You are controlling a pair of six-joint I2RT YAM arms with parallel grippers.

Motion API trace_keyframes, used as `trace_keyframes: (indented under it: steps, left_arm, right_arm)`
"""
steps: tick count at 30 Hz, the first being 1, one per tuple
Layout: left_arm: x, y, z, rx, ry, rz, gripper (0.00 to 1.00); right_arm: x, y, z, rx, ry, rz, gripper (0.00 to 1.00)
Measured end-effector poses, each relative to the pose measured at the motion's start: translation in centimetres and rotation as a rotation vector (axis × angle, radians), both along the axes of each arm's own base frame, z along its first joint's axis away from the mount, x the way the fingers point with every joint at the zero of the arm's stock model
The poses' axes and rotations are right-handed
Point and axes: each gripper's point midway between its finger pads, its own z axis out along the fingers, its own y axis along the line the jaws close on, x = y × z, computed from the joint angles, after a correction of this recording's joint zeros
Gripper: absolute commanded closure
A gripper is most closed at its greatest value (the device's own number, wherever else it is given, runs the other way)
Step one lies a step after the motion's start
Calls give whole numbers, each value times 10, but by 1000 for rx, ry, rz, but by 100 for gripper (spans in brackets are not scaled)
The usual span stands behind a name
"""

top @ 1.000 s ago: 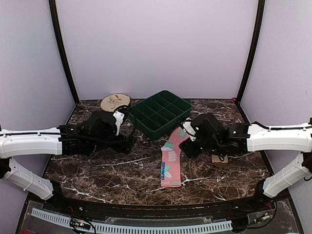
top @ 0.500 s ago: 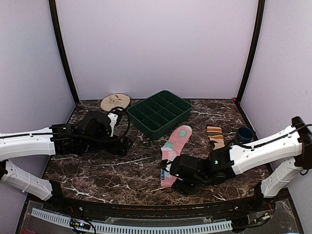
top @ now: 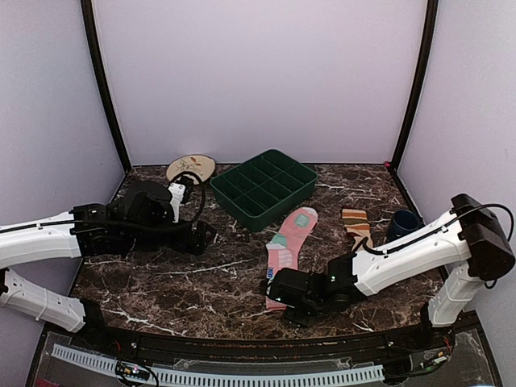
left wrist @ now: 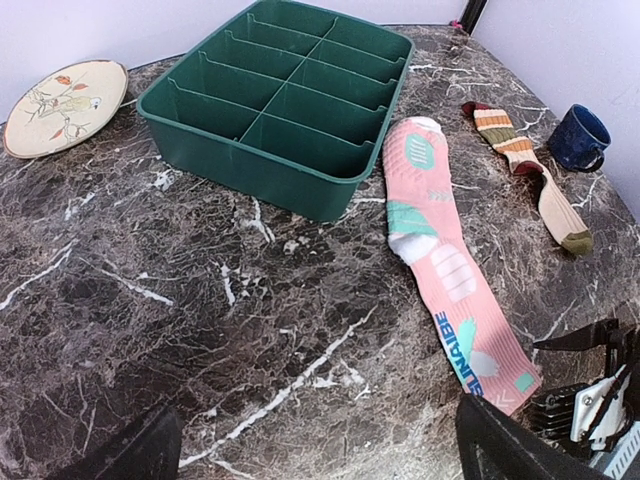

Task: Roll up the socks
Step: Pick up the sock from the center of the board.

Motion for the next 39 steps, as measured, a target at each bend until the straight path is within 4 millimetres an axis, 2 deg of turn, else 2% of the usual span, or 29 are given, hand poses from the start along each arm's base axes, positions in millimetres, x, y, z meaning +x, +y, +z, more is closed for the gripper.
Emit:
trace_keyframes:
  steps: [6,10,20,30,35,39]
  left_arm:
    - [-1,1,-3,-4,10,8,2]
    - [-2,3,-7,-2,17,13,2]
    - [-1,1,-10,3,21,13,2]
    - [0,0,-12,6,22,12,2]
    - [0,0,-12,7,21,13,2]
    - [-1,1,-13,7,21,12,2]
  right_arm:
    - [11,-1,-1,-8,3,9,24]
    - [13,-1,-2,-11,22,31,29]
    - [16,-4,-6,-26,60,79,51]
    - [14,-2,-10,-35,88,112,91]
    - [10,3,-5,-23,131,105,95]
    - [3,16,9,20,186,103,96]
